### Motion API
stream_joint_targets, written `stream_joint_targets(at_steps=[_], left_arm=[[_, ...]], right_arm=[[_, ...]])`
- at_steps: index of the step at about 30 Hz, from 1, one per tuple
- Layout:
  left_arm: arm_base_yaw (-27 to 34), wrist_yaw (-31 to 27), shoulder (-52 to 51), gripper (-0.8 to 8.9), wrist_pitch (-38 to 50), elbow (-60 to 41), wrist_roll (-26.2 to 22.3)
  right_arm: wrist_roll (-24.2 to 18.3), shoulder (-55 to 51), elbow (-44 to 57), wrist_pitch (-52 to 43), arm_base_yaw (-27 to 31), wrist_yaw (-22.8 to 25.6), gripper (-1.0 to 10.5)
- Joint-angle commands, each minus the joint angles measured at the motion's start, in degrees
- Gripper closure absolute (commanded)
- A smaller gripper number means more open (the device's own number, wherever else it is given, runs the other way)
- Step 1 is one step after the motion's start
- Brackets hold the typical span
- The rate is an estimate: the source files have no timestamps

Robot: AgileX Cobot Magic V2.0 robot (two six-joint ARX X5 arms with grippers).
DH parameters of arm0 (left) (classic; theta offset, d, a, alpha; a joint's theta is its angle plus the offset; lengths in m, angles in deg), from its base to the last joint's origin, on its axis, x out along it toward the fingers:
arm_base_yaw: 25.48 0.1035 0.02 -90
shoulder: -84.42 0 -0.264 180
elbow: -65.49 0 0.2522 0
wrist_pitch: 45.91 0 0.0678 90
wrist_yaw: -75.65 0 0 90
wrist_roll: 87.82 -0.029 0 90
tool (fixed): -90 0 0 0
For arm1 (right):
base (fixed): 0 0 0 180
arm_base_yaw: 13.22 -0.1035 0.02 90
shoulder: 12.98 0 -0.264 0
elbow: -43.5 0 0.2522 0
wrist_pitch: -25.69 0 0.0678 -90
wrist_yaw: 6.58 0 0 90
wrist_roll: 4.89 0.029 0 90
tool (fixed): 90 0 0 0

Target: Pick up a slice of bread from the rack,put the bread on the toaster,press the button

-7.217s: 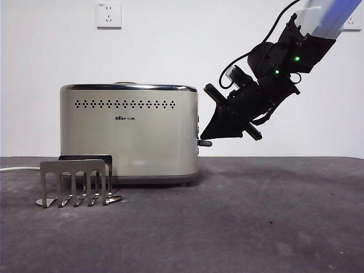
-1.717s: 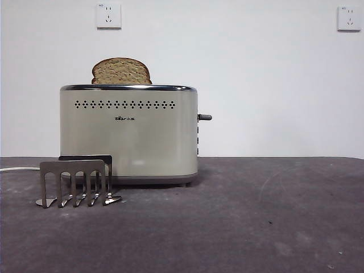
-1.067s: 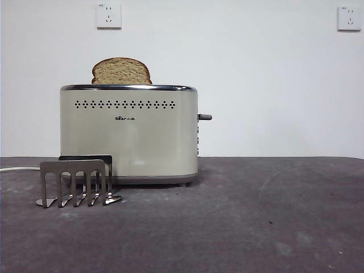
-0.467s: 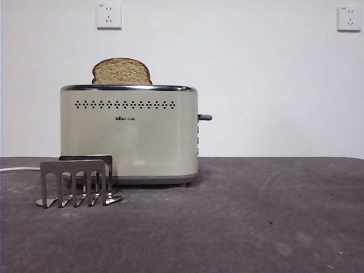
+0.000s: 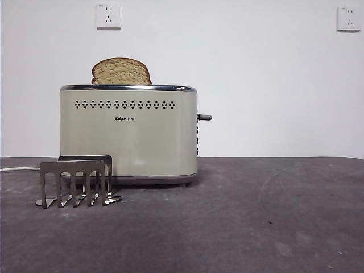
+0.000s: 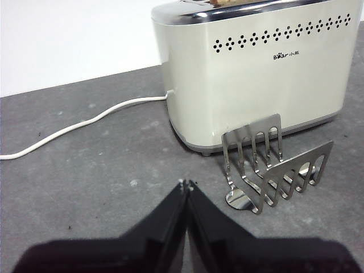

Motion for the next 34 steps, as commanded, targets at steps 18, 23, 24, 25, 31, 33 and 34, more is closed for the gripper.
stream_joint_targets(at_steps=[18, 23, 24, 25, 31, 33, 34], left_arm=[[0.2, -0.1, -0.2, 8.17, 0.1, -0.8, 0.4], [0.2, -0.1, -0.2, 8.17, 0.1, -0.8, 0.4], [0.2, -0.1, -0.2, 8.17, 0.1, -0.8, 0.4], [0.2, -0.1, -0.2, 8.17, 0.1, -0.8, 0.4], [0.2, -0.1, -0.2, 8.17, 0.1, -0.8, 0.4], [0.2, -0.1, -0.2, 8.17, 0.1, -0.8, 0.4], [0.2, -0.1, -0.2, 8.17, 0.1, -0.8, 0.4]], right_arm=[[4.9, -31.7, 52.5, -28.3, 1.6, 15.4, 9.5], [6.4, -36.4, 60.2, -28.3, 1.6, 15.4, 9.5], [6.7, -37.0, 61.1, -28.3, 1.6, 15.4, 9.5], [7.0, -37.7, 62.0, -28.3, 1.6, 15.4, 9.5], [7.0, -40.1, 64.8, -28.0, 1.6, 15.4, 9.5], [7.0, -40.4, 65.2, -28.0, 1.6, 15.4, 9.5], [7.0, -40.7, 65.5, -27.8, 1.6, 15.4, 9.5]])
